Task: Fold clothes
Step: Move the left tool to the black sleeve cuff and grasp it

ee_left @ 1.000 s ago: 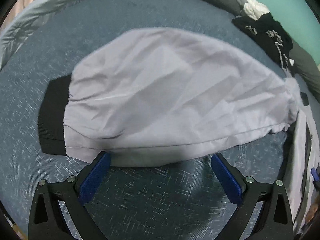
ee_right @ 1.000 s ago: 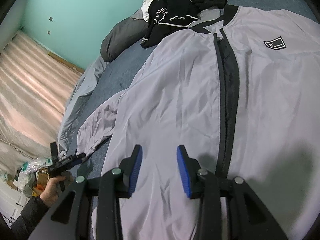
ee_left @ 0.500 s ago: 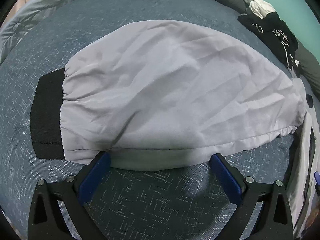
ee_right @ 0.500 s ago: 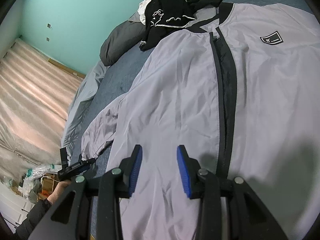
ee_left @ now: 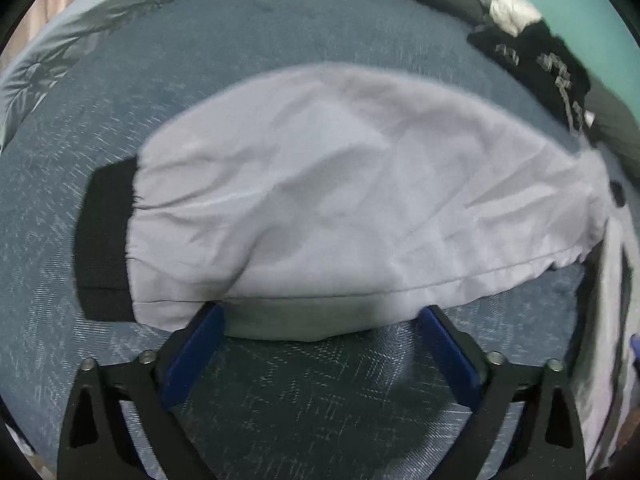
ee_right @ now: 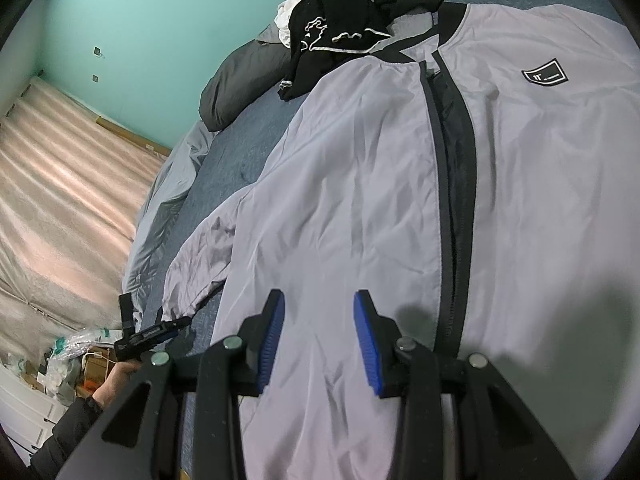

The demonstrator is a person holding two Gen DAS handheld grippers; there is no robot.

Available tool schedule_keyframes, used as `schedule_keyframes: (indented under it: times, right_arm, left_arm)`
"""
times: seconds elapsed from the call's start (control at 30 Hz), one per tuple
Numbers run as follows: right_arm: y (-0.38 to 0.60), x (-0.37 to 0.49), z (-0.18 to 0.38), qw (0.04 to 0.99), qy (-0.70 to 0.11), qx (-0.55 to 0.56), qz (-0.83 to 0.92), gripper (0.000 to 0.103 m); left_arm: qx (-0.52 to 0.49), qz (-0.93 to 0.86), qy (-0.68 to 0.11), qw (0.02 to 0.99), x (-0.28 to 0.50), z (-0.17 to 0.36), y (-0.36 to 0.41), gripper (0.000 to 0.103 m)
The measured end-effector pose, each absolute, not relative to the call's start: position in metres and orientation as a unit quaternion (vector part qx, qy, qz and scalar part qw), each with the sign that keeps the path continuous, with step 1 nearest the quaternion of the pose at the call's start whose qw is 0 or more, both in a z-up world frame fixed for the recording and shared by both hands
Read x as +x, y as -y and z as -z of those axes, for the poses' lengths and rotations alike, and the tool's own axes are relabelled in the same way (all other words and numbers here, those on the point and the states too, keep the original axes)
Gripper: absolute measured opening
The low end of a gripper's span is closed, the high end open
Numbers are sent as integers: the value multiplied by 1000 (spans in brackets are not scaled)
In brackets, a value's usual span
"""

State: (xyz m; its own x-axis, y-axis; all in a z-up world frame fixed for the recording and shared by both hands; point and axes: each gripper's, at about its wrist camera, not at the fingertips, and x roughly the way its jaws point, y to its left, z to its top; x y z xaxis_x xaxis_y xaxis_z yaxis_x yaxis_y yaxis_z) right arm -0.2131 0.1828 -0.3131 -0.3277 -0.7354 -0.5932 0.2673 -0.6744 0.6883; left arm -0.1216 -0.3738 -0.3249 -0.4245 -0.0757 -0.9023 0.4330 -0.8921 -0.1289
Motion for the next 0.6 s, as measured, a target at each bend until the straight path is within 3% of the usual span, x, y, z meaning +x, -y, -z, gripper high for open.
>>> schedule_keyframes:
  times: [0.17, 0.27, 0.6]
  right_arm:
    - [-183, -213, 313, 322, 243, 482, 778, 36]
    - [-182, -213, 313, 322, 243, 482, 778, 36]
    - [-178, -215, 316, 325, 239, 488, 774, 36]
  left_arm:
    - [483, 835, -201, 169, -102, 311, 414, 82]
    - [468, 836, -231, 168, -92, 308, 432, 70]
    - [458, 837, -210, 212, -77, 293, 454, 69]
